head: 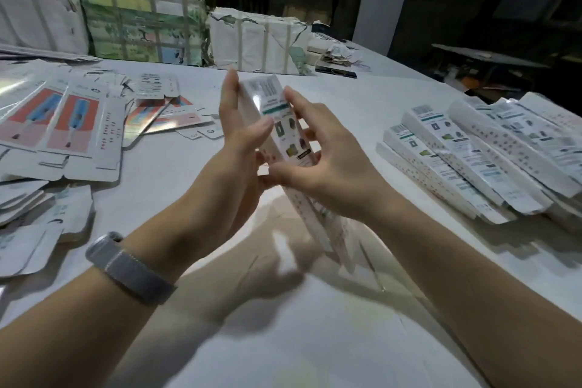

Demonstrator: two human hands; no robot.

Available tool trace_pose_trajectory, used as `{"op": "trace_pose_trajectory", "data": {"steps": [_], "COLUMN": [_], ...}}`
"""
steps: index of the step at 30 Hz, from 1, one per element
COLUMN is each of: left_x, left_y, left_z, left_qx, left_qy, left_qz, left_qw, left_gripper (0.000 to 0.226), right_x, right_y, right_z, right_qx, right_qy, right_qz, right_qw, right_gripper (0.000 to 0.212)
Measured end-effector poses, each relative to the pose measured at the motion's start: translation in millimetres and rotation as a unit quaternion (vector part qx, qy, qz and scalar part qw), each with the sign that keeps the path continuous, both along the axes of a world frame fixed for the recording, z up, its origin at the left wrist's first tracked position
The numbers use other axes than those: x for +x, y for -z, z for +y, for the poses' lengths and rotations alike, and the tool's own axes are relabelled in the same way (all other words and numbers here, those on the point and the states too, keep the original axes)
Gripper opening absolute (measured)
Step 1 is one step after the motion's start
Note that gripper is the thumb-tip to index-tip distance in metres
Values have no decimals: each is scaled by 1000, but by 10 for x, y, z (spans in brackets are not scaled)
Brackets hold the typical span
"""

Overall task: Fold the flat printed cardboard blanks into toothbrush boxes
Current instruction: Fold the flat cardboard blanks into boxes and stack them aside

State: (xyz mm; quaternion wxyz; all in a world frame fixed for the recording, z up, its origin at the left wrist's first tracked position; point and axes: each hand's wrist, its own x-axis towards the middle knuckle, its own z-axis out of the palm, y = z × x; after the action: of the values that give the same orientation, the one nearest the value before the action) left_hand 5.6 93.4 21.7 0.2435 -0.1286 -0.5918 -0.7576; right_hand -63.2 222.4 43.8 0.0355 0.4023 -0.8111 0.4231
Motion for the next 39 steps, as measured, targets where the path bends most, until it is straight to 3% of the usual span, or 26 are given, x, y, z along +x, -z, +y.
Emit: {"op": "trace_pose_trajectory", "data": {"steps": [2,6,8,11,13,16,21,27,29,32,36,39], "left_x": [-20,-96,-148,-169,-196,-214,-228,-201,-138,-71,-80,-31], "left_y": [-77,-45,-1,93,147,219,313,293,210,111,42,63], "left_z": [19,-68,-116,-228,-279,-330,-487,-568,-529,-586,-874,-1126], "left_qx": [-11,-10,-14,-33,-50,-89,-164,-239,-263,-363,-549,-599], "left_qy": [41,-15,-27,-25,-25,-23,-56,-94,-125,-230,-311,-365], "left_qz": [-77,-94,-99,-91,-93,-105,-114,-114,-111,-126,-267,-364], "left_qw": [996,995,995,995,994,990,978,960,950,894,729,613], "left_gripper": [69,44,40,32,38,56,65,36,31,22,42,59], "right_x": [-52,-295,-488,-764,-904,-1020,-1085,-1016,-981,-878,-665,-415], "right_y": [-126,-450,-550,-557,-533,-532,-522,-548,-539,-513,-340,-139], "right_z": [100,471,743,1136,1304,1417,1465,1436,1361,1115,681,348], "right_qx": [-1,-5,81,212,218,187,232,264,246,158,65,8], "right_qy": [54,200,299,395,432,503,517,513,504,429,251,124], "right_qz": [63,130,132,64,26,62,85,78,114,210,222,143], "right_qw": [997,971,942,892,875,842,820,813,820,864,940,982], "right_gripper": [86,76,66,46,37,30,32,39,45,44,26,15]}}
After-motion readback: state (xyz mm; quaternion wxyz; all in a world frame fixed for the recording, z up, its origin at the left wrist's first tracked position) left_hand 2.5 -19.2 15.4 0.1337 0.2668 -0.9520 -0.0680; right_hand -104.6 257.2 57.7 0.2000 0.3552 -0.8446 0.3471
